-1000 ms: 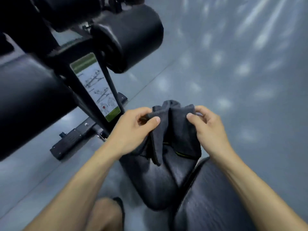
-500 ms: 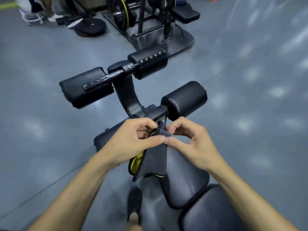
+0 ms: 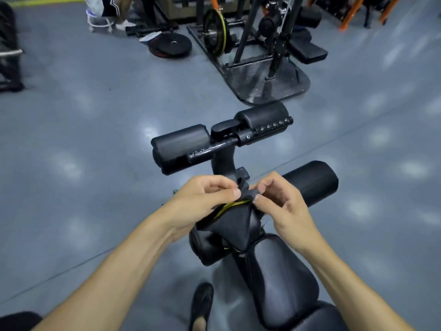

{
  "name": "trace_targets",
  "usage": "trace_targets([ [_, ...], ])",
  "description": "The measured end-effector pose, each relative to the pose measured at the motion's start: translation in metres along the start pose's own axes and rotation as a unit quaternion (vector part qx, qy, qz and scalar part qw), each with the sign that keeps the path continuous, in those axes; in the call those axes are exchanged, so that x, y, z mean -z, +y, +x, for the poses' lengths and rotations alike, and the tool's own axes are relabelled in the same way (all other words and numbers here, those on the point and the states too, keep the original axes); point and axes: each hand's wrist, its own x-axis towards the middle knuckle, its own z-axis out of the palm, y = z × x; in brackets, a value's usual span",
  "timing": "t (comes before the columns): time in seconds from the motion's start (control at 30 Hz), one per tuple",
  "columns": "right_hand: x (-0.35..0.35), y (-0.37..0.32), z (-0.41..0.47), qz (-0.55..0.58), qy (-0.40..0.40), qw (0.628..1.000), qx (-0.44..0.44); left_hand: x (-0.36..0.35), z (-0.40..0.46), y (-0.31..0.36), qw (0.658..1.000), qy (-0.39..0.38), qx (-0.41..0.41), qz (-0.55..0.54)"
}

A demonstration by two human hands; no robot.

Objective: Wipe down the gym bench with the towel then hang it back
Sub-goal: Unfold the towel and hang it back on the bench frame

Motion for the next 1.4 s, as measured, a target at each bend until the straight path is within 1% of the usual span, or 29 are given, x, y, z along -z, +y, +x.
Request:
trace_targets([
  [0.07,-0.004,-0.006,0.004,-0.014,-0.004,1.000,0.004,0.003,0.000,0.004,1.000,0.004,-0.001,0.006],
  [0.2,-0.001,-0.023,0.011,-0.039,-0.017,0.999,0.024,0.000,0.001,0.020,0.999,-0.019,-0.028,0.010],
  [0.33,0.011,-0.049,0.017,-0.003,-0.014,0.999,0.051,-0.015,0.002,0.043,0.996,-0.052,-0.079,0.000],
  [0.4,0.020,-0.059,0.018,0.024,-0.028,0.997,0.061,-0.026,0.000,0.053,0.994,-0.060,-0.092,0.002],
  [0.47,0.031,-0.072,0.018,0.024,-0.037,0.997,0.068,-0.036,-0.004,0.065,0.992,-0.074,-0.105,-0.006],
  [0.53,0.042,-0.083,0.017,0.006,-0.035,0.996,0.084,-0.047,-0.008,0.075,0.990,-0.062,-0.129,0.001],
  [0.67,0.064,-0.102,0.009,-0.030,-0.010,0.995,0.095,-0.069,-0.017,0.086,0.983,-0.003,-0.170,0.069],
  [0.7,0.069,-0.106,0.008,-0.036,-0.004,0.994,0.100,-0.073,-0.020,0.086,0.984,-0.005,-0.164,0.071],
  [0.77,0.075,-0.112,0.005,-0.045,0.005,0.992,0.115,-0.076,-0.029,0.085,0.986,-0.035,-0.140,0.079],
  [0.83,0.079,-0.116,0.005,-0.055,0.008,0.990,0.129,-0.080,-0.037,0.081,0.974,-0.073,-0.137,0.164],
  [0.87,0.079,-0.116,0.005,-0.058,0.009,0.989,0.133,-0.083,-0.039,0.076,0.964,-0.074,-0.139,0.215],
  [0.9,0.080,-0.116,0.007,-0.057,0.011,0.989,0.135,-0.085,-0.039,0.071,0.955,-0.056,-0.142,0.255],
  [0.93,0.080,-0.114,0.008,-0.050,0.015,0.990,0.134,-0.084,-0.039,0.067,0.952,-0.028,-0.146,0.269],
  [1.0,0.082,-0.110,0.015,-0.026,0.030,0.991,0.125,-0.074,-0.039,0.063,0.956,0.026,-0.161,0.244],
  [1.07,0.083,-0.102,0.025,-0.002,0.032,0.994,0.102,-0.058,-0.038,0.065,0.961,0.055,-0.180,0.202],
  [1.1,0.082,-0.096,0.030,0.017,0.019,0.996,0.090,-0.049,-0.037,0.067,0.960,0.063,-0.190,0.196],
  [1.2,0.073,-0.071,0.045,0.100,-0.033,0.993,0.047,-0.026,-0.024,0.071,0.948,0.075,-0.200,0.237],
  [1.3,0.057,-0.041,0.061,0.117,-0.031,0.993,0.005,0.003,-0.009,0.063,0.942,0.080,-0.182,0.270],
  [1.4,0.041,-0.016,0.074,0.115,-0.023,0.993,-0.030,0.035,0.001,0.049,0.949,0.041,-0.151,0.274],
])
